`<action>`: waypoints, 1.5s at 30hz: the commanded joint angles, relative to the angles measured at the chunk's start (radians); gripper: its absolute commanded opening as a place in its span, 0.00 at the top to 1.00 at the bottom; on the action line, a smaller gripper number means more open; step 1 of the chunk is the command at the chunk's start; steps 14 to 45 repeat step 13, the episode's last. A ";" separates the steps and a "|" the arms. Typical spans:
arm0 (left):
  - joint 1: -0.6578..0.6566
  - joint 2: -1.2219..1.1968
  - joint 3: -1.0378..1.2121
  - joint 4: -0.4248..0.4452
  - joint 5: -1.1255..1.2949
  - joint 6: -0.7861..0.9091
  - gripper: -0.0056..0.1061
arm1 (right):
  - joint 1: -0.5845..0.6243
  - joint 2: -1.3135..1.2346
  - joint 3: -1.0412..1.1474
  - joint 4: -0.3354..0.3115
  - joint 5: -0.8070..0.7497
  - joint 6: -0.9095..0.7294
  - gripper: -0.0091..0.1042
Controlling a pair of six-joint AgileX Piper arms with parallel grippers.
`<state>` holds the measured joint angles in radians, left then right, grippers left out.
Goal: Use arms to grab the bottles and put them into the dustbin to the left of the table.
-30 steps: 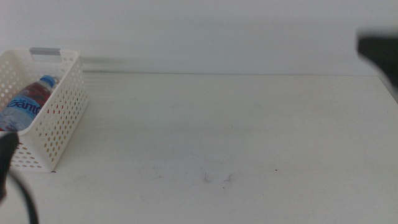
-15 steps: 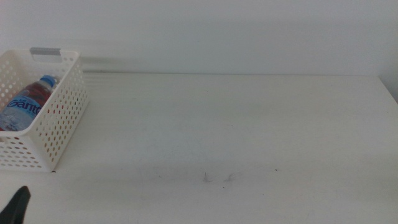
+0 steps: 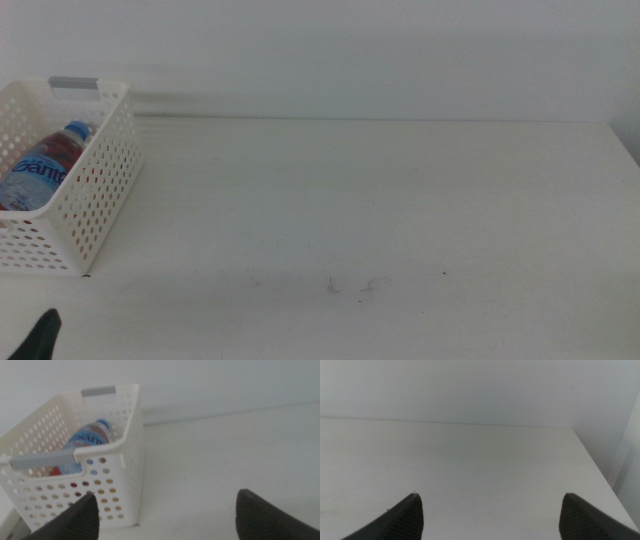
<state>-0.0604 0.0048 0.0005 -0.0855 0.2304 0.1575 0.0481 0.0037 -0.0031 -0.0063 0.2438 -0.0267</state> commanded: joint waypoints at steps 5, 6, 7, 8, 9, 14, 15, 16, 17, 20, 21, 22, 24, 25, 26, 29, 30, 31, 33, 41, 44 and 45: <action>0.001 -0.005 -0.001 0.007 -0.093 -0.005 0.11 | -0.008 -0.004 0.003 -0.011 -0.004 0.000 0.10; 0.001 -0.005 -0.001 0.016 -0.098 -0.005 0.11 | -0.008 -0.004 0.003 -0.011 -0.004 0.000 0.10; 0.001 -0.005 -0.001 0.025 -0.101 -0.005 0.11 | -0.008 -0.004 0.003 -0.011 -0.004 0.000 0.10; 0.001 -0.005 -0.001 0.029 -0.101 -0.005 0.11 | -0.008 -0.004 0.003 -0.011 -0.004 0.000 0.10; 0.001 -0.005 -0.001 0.029 -0.101 -0.005 0.11 | -0.008 -0.004 0.003 -0.011 -0.004 0.000 0.10; 0.001 -0.005 -0.001 0.029 -0.101 -0.005 0.11 | -0.008 -0.004 0.003 -0.011 -0.004 0.000 0.10; 0.001 -0.005 -0.001 0.029 -0.101 -0.005 0.11 | -0.008 -0.004 0.003 -0.011 -0.004 0.000 0.10; 0.001 -0.005 -0.001 0.029 -0.101 -0.005 0.11 | -0.008 -0.004 0.003 -0.011 -0.004 0.000 0.10; 0.001 -0.005 -0.001 0.029 -0.101 -0.005 0.11 | -0.008 -0.004 0.003 -0.011 -0.004 0.000 0.10; 0.001 -0.005 -0.001 0.029 -0.101 -0.005 0.11 | -0.008 -0.004 0.003 -0.011 -0.004 0.000 0.10; 0.001 -0.005 -0.001 0.029 -0.101 -0.005 0.11 | -0.008 -0.004 0.003 -0.011 -0.004 0.000 0.10; 0.001 -0.005 -0.001 0.029 -0.101 -0.005 0.11 | -0.008 -0.004 0.003 -0.011 -0.004 0.000 0.10; 0.001 -0.005 -0.001 0.029 -0.101 -0.005 0.11 | -0.008 -0.004 0.003 -0.011 -0.004 0.000 0.10; 0.001 -0.005 -0.001 0.029 -0.101 -0.005 0.11 | -0.008 -0.004 0.003 -0.011 -0.004 0.000 0.10; 0.001 -0.005 -0.001 0.029 -0.101 -0.005 0.11 | -0.008 -0.004 0.003 -0.011 -0.004 0.000 0.10; 0.001 -0.005 -0.001 0.029 -0.101 -0.005 0.11 | -0.008 -0.004 0.003 -0.011 -0.004 0.000 0.10; 0.001 -0.005 -0.001 0.029 -0.101 -0.005 0.11 | -0.008 -0.004 0.003 -0.011 -0.004 0.000 0.10; 0.001 -0.005 -0.001 0.029 -0.101 -0.005 0.11 | -0.008 -0.004 0.003 -0.011 -0.004 0.000 0.10; 0.001 -0.005 -0.001 0.029 -0.101 -0.005 0.11 | -0.008 -0.004 0.003 -0.011 -0.004 0.000 0.10; 0.001 -0.005 -0.001 0.029 -0.101 -0.005 0.11 | -0.008 -0.004 0.003 -0.011 -0.004 0.000 0.10; 0.001 -0.005 -0.001 0.029 -0.101 -0.005 0.11 | -0.008 -0.004 0.003 -0.011 -0.004 0.000 0.10; 0.001 -0.005 -0.001 0.029 -0.101 -0.005 0.11 | -0.008 -0.004 0.003 -0.011 -0.004 0.000 0.10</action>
